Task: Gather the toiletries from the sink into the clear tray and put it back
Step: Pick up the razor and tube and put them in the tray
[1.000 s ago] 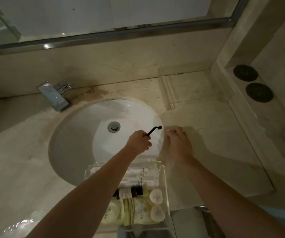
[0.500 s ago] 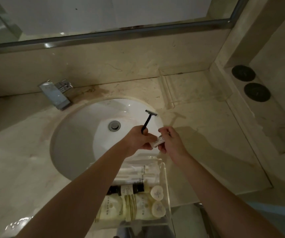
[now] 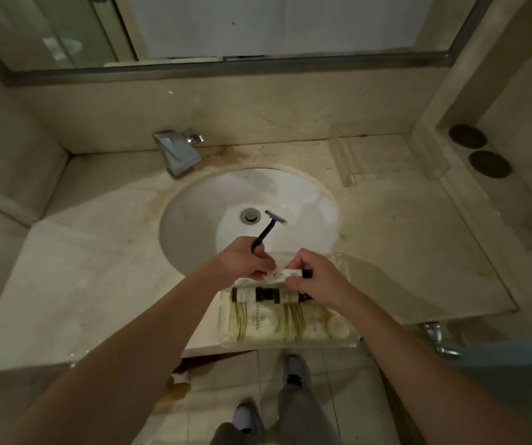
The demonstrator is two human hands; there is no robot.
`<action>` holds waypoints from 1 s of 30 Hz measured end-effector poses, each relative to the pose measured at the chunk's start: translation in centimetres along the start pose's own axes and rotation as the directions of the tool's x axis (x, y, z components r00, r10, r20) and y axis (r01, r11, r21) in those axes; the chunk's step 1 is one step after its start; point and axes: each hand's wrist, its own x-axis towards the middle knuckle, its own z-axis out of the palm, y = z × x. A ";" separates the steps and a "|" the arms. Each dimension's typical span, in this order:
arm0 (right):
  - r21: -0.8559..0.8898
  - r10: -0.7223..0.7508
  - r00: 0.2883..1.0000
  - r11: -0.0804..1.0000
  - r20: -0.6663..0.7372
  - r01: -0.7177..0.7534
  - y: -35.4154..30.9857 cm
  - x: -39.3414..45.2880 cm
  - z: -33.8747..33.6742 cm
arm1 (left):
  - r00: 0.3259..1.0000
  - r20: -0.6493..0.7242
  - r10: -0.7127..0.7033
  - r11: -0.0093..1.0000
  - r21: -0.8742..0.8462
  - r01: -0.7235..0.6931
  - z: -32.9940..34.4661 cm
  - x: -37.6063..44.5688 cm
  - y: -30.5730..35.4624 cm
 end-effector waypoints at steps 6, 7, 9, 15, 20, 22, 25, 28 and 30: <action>-0.231 -0.037 0.995 0.971 0.091 0.057 0.2 -4.4 5.3 | 0.992 -0.120 -0.026 0.949 0.309 0.062 -0.8 -4.6 -2.5; -0.282 -0.037 0.995 0.957 0.092 0.061 0.5 -4.8 6.1 | 0.991 -0.132 -0.037 0.947 0.312 0.077 -0.8 -5.1 -3.0; -0.383 -0.027 0.997 0.922 0.077 0.055 1.1 -5.0 7.6 | 0.987 -0.158 -0.033 0.949 0.303 0.081 -0.8 -5.9 -3.9; -0.696 -0.198 0.980 0.704 0.000 0.142 2.3 -5.0 9.0 | 0.985 -0.154 0.079 0.941 0.338 -0.023 -0.6 -7.0 -5.3; -0.741 -0.192 0.981 0.660 -0.005 0.125 2.6 -5.0 8.6 | 0.991 -0.125 0.051 0.924 0.383 0.000 -0.5 -6.9 -5.8; -0.731 -0.195 0.981 0.673 -0.026 0.114 2.8 -5.1 8.7 | 0.989 -0.137 0.052 0.914 0.406 0.009 -0.4 -6.8 -6.0; -0.663 -0.249 0.963 0.738 -0.099 0.123 2.8 -5.4 8.6 | 0.988 -0.127 0.086 0.893 0.449 -0.020 -0.3 -6.7 -6.3; -0.498 -0.225 0.926 0.866 -0.302 0.048 2.5 -5.7 7.4 | 0.987 -0.112 0.113 0.881 0.471 -0.047 -0.3 -6.6 -6.6; -0.304 -0.126 0.901 0.953 -0.416 -0.007 2.3 -5.5 6.4 | 0.985 -0.128 0.119 0.891 0.450 -0.049 -0.1 -6.5 -6.6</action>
